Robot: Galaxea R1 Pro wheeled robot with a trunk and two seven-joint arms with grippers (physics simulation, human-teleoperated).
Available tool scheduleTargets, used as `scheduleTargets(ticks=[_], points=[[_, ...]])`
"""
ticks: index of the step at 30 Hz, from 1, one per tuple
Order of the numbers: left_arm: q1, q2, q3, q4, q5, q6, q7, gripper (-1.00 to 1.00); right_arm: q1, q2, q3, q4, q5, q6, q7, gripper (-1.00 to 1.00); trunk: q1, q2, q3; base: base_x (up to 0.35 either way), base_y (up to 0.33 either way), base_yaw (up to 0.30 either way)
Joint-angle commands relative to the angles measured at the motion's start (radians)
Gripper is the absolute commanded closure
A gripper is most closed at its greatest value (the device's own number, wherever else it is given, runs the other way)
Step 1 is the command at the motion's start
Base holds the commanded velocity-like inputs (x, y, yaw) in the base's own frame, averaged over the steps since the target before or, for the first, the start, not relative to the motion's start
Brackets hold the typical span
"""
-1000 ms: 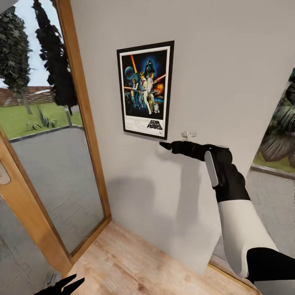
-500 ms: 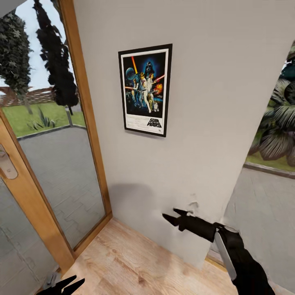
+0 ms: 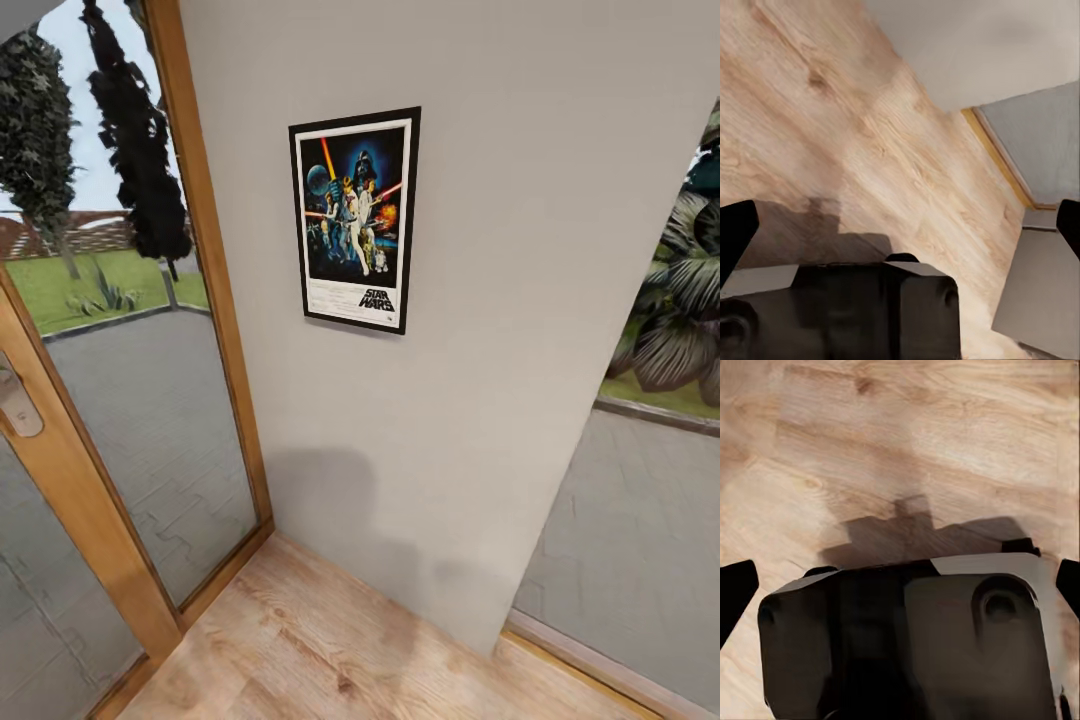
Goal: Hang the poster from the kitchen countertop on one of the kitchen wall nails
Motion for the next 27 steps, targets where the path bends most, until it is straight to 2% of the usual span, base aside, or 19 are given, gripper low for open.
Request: scheduleTargets(ticks=[1,2,3,4,8,10,13,14,16,17,19,20,23,27], points=[[-0.001,-0.002,-0.007,0.016,0.008,-0.008,0.028,-1.00,-0.001,-0.001,0.000,0.020,-0.005,-0.014,-0.039,-1.00,0.001,-0.002,-0.002,0.000,0.000,0.000],[-0.001,-0.011,-0.008,0.038,0.008,-0.019,0.089,-1.00,-0.001,0.000,0.002,0.048,-0.005,-0.030,-0.123,-1.00,0.001,-0.002,-0.002,0.000,0.000,0.000],[-0.001,-0.017,-0.008,0.046,0.008,-0.023,0.121,-1.00,-0.001,0.001,0.002,0.059,-0.005,-0.036,-0.165,-1.00,0.001,-0.002,-0.002,0.000,0.000,0.000],[-0.001,-0.028,-0.007,0.057,0.007,-0.028,0.190,-1.00,-0.001,0.003,0.003,0.082,-0.005,-0.045,-0.251,-1.00,0.001,-0.002,-0.002,0.000,0.000,0.000],[-0.001,-0.054,-0.007,0.070,0.007,-0.032,0.341,-1.00,-0.001,0.006,0.004,0.113,-0.005,-0.054,-0.412,-1.00,0.001,-0.002,-0.002,0.000,0.000,0.000],[-0.001,-0.084,-0.008,0.074,0.007,-0.031,0.514,-1.00,-0.001,0.015,0.005,0.127,-0.005,-0.056,-0.530,-1.00,0.001,-0.002,-0.002,0.000,0.000,0.000],[-0.001,-0.113,-0.008,0.076,0.007,-0.031,0.658,-1.00,-0.001,0.022,0.005,0.132,-0.005,-0.057,-0.578,-1.00,0.001,-0.002,-0.002,0.000,0.000,0.000],[-0.001,-0.138,-0.008,0.076,0.007,-0.033,0.757,-1.00,-0.001,0.027,0.005,0.136,-0.005,-0.057,-0.597,-1.00,0.001,-0.002,-0.002,0.000,0.000,0.000],[-0.001,-0.163,-0.008,0.076,0.007,-0.035,0.850,-1.00,-0.001,0.031,0.005,0.141,-0.005,-0.057,-0.608,-1.00,0.001,-0.002,-0.002,0.000,0.000,0.000],[-0.001,-0.185,-0.008,0.076,0.006,-0.037,0.935,-1.00,-0.001,0.035,0.005,0.144,-0.005,-0.058,-0.616,-1.00,0.001,-0.002,-0.002,0.000,0.000,0.000],[-0.001,-0.203,-0.009,0.075,0.005,-0.038,1.004,-1.00,-0.001,0.038,0.005,0.145,-0.006,-0.058,-0.621,-1.00,0.001,-0.002,-0.002,0.000,0.000,0.000],[-0.001,-0.222,-0.009,0.075,0.005,-0.039,1.070,-1.00,-0.001,0.041,0.005,0.147,-0.006,-0.058,-0.625,-1.00,0.001,-0.002,-0.002,0.000,0.000,0.000],[-0.001,-0.237,-0.009,0.075,0.005,-0.040,1.118,-1.00,-0.001,0.044,0.005,0.148,-0.007,-0.058,-0.628,-1.00,0.001,-0.002,-0.002,0.000,0.000,0.000],[-0.001,-0.242,-0.008,0.076,0.006,-0.041,1.135,-1.00,-0.002,0.045,0.005,0.148,-0.010,-0.058,-0.629,-1.00,0.001,-0.002,-0.002,0.000,0.000,0.000]])
